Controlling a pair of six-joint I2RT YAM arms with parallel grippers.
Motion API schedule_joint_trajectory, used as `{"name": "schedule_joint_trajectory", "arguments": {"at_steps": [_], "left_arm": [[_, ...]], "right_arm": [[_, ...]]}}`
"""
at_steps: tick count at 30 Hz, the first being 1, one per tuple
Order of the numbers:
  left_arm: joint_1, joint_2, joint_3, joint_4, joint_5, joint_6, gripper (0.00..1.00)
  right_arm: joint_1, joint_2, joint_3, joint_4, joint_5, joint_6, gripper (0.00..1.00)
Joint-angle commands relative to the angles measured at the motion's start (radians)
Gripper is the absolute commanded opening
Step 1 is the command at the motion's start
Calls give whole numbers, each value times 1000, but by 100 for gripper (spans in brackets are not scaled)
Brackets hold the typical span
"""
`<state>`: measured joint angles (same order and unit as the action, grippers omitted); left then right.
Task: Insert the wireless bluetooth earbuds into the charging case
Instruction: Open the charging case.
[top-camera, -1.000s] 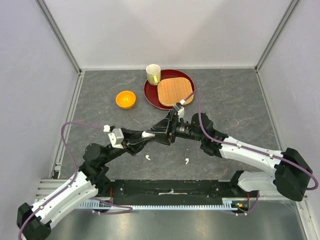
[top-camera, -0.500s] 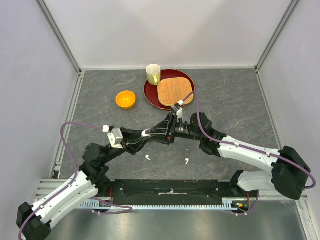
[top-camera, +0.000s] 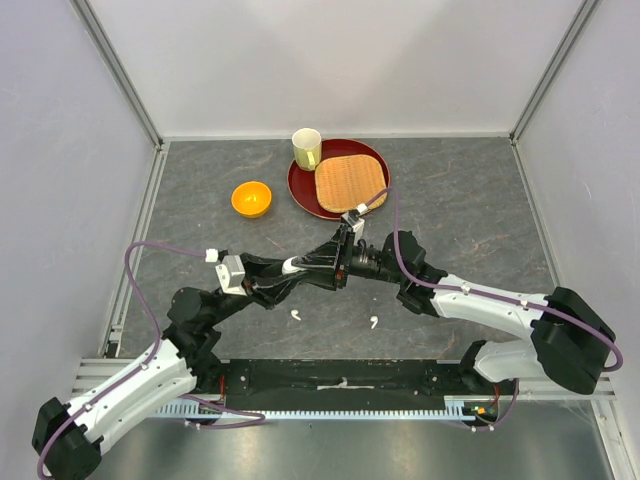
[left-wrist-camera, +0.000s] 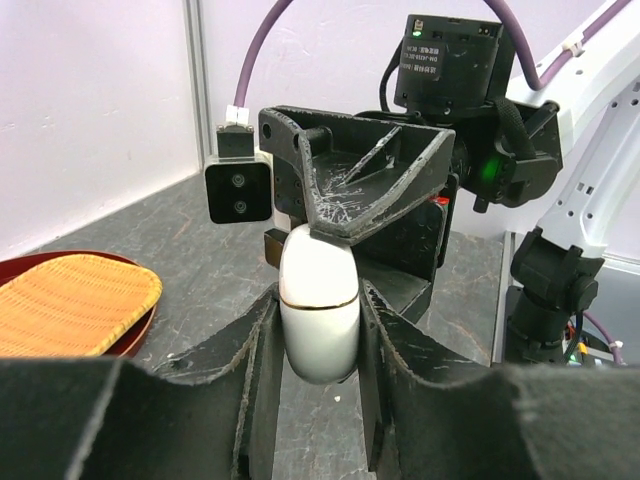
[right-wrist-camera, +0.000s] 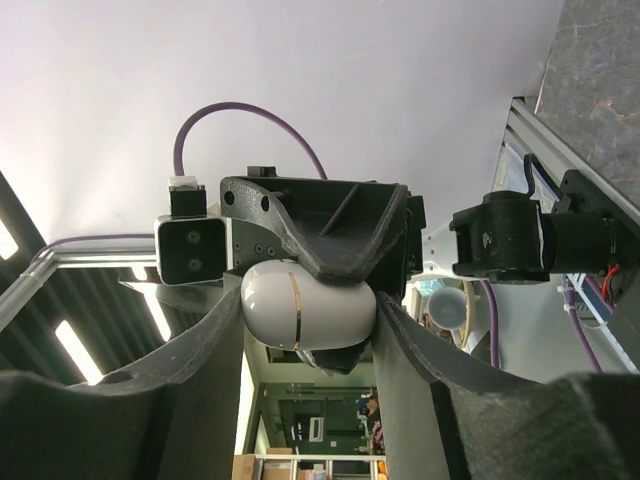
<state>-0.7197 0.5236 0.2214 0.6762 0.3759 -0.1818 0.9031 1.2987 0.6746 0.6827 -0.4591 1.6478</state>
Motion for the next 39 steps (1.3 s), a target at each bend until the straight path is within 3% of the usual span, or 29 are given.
{"name": "schedule_joint_trajectory", "arguments": {"at_steps": [1,8,11,12,14,15,21,23,24,26,27,31,35,39], "left_arm": [[-3,21,-5,52,15,-39,40],[-4,23,-5,52,17,-41,38],[-4,23,-4,49,20,-41,23],[-4,23,-4,49,17,-44,10],[-4,21,-4,49,15,-45,3],[-4,19,-4,51,15,-47,2],[-3,3,-7,46,-12,-67,2],[-4,-8,-10,37,-18,-71,2],[-4,-11,-11,34,-28,-73,2],[-3,-23,-14,31,-35,-80,2],[-3,-25,-19,29,-35,-82,2],[-4,-28,-28,52,-40,-113,2],[-4,10,-45,164,4,-165,2],[-4,97,-60,313,57,-205,2]], "right_arm": [[5,4,0,140,-9,52,4],[5,-4,-4,132,3,50,4],[5,1,-4,127,0,47,4],[5,1,-4,124,-1,46,4],[5,2,2,106,-6,38,7],[5,2,3,95,-9,24,11],[0,-45,34,-50,2,-110,72],[-6,-81,61,-144,48,-235,80],[-4,-123,75,-276,80,-296,89],[-4,-192,134,-435,201,-460,95],[-6,-216,147,-547,241,-509,96],[-4,-311,163,-637,347,-722,97],[-6,-319,207,-728,308,-891,98],[3,-282,261,-796,251,-954,97]]}}
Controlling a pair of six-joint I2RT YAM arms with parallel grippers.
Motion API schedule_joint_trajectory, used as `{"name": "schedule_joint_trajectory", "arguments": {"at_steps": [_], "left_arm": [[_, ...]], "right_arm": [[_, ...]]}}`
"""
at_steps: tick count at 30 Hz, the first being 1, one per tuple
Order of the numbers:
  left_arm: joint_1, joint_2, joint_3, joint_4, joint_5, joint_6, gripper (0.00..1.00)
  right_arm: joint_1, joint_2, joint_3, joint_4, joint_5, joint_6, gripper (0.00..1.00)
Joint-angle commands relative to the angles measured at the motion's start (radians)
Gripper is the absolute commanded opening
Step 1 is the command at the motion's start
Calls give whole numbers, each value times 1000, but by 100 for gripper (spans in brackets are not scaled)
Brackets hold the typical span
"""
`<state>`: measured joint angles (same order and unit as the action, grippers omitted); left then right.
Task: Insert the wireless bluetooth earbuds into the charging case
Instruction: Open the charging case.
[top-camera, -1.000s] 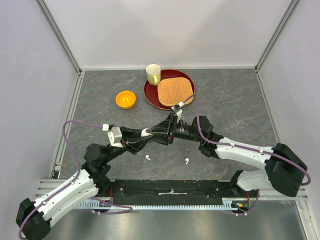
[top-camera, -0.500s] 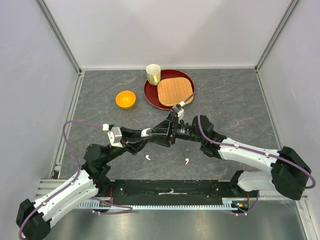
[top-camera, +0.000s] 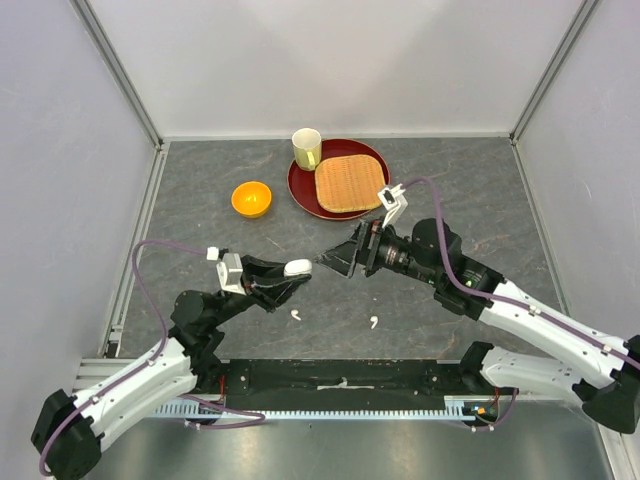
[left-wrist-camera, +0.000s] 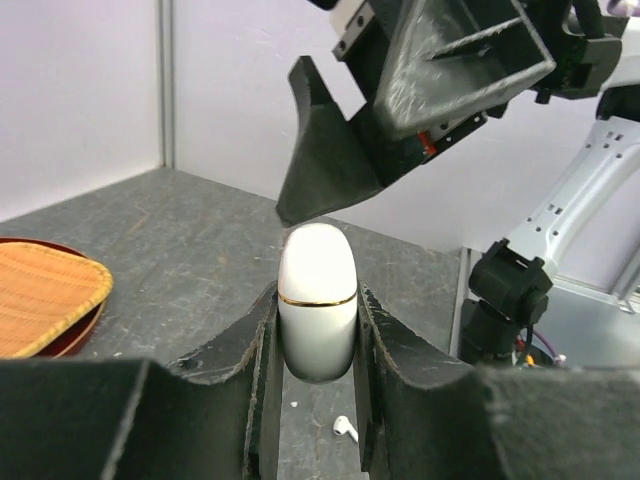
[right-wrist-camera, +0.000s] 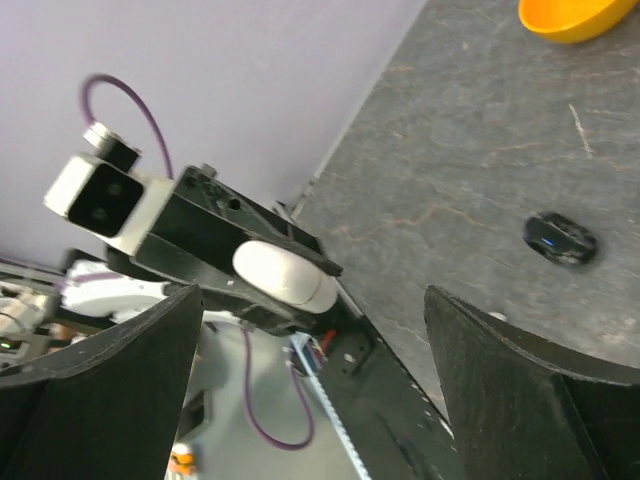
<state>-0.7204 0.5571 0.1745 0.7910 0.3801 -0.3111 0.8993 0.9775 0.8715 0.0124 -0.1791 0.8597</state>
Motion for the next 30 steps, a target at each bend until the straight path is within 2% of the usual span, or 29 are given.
{"name": "schedule_joint_trajectory", "arguments": {"at_steps": [1,8,20,30], "left_arm": [[-2,78,-13,250,62,-83,2],[-4,147,13,303,129,-103,2],[-4,136,33,295,143,-102,2],[-4,141,65,287,215,-111,2]], "right_arm": [[7,47,78,-132,-33,-174,97],[18,87,109,-150,-40,-194,96],[26,110,104,-172,-14,-191,96],[24,107,104,-177,67,-171,97]]}}
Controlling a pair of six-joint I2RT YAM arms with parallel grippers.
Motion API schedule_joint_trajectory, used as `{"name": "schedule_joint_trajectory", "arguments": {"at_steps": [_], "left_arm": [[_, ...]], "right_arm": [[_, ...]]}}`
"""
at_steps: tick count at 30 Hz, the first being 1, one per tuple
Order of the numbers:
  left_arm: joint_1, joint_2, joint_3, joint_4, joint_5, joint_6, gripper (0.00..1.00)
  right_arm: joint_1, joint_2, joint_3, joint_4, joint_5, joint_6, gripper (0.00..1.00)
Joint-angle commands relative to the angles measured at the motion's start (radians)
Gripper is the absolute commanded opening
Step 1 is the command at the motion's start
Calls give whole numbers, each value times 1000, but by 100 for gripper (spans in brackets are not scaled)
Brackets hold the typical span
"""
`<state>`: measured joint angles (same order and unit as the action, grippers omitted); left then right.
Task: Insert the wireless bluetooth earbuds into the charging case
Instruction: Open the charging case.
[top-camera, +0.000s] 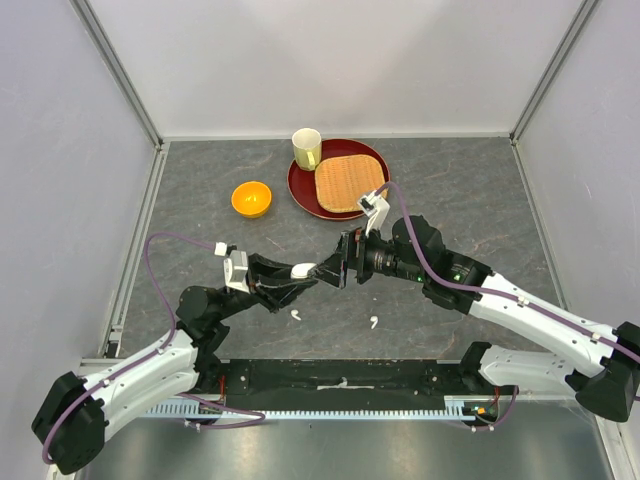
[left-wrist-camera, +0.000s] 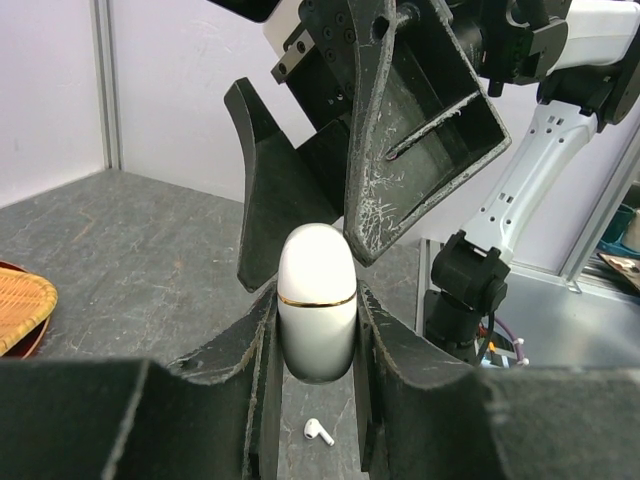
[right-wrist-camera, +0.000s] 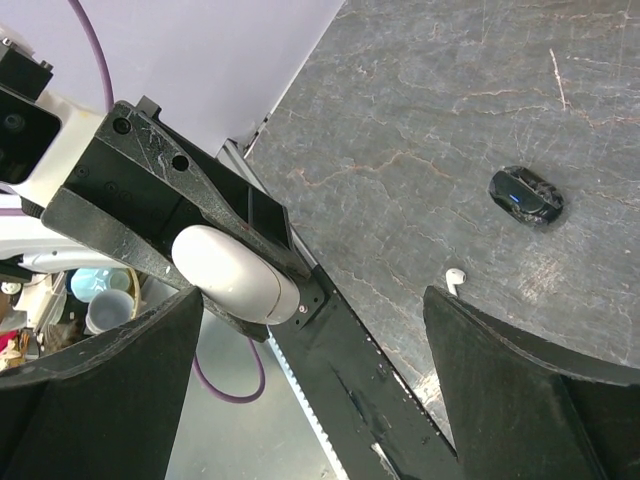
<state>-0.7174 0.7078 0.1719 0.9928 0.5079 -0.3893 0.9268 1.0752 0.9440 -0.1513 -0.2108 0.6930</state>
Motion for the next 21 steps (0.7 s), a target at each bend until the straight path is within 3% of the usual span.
{"name": "schedule_joint_trajectory", "arguments": {"at_steps": [1,10,21], "left_arm": [[-5,-11,72,81,104,-33,2],[-7,-36,66,46,146,-42,2],[-7,-64,43,-6,75,-16,2]], "right_arm": [[-2,9,33,-14,103,-1,97],[-9,25,53,9,106,20,98],[-19,-6,50,58,54,39,98]]}}
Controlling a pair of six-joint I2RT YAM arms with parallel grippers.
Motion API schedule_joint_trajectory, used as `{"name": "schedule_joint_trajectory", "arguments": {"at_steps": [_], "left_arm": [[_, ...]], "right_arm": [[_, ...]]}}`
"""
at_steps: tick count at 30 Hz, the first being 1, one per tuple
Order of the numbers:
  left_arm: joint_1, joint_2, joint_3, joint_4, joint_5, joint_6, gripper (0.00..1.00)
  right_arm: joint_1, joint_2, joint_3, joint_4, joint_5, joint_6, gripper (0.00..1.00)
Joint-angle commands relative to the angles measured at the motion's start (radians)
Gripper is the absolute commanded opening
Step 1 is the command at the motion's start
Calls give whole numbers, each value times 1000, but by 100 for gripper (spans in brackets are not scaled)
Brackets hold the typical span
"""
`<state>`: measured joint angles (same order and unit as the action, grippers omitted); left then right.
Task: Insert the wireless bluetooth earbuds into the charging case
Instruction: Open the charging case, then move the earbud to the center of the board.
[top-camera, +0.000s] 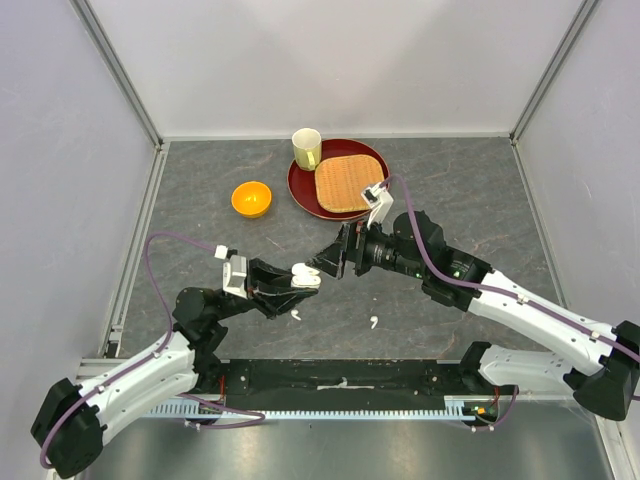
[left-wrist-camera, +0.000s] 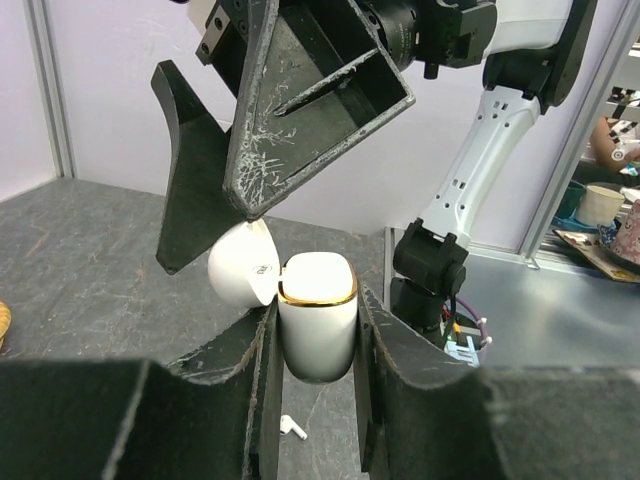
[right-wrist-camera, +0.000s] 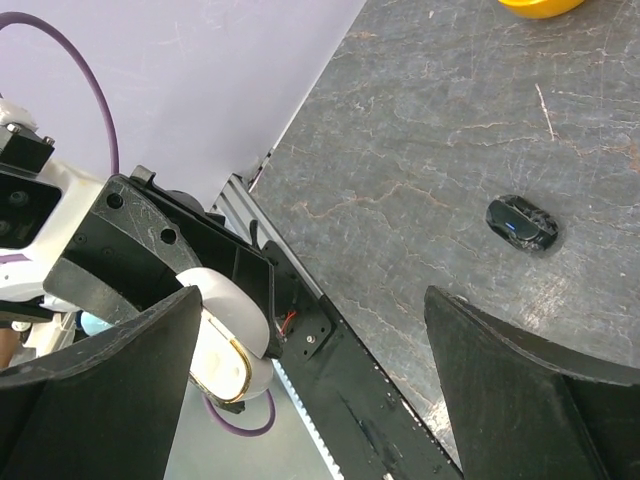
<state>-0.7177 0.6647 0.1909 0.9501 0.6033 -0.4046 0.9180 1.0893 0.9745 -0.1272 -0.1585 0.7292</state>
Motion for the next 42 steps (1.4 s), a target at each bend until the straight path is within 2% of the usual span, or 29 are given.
{"name": "schedule_joint_trajectory", "arguments": {"at_steps": [1,12,15,23,28,32,36,39,42], "left_arm": [[-6,-23,19,30,-23,3,2],[-6,-71,-1,-43,-65,38,2],[-5,-85,1,-59,-69,43,2],[-6,-126,16,-128,-73,67,2],[-5,-142,9,-148,-85,72,2],[-6,-132,7,-148,-86,67,2],[-6,-132,8,-146,-88,64,2],[-5,-143,4,-157,-97,66,2],[-5,-157,-1,-165,-102,69,2]], "right_arm": [[-11,-26,20,40,2,3,98],[-44,-158,6,34,77,15,98],[-67,-175,0,-40,138,18,98],[-156,-171,-46,-371,364,67,94],[-157,-121,-65,-529,415,47,98],[-159,-48,-85,-584,399,35,98],[-153,-35,-109,-605,413,91,98],[-143,-65,-137,-603,456,148,98],[-101,-68,-122,-662,577,180,98]]}}
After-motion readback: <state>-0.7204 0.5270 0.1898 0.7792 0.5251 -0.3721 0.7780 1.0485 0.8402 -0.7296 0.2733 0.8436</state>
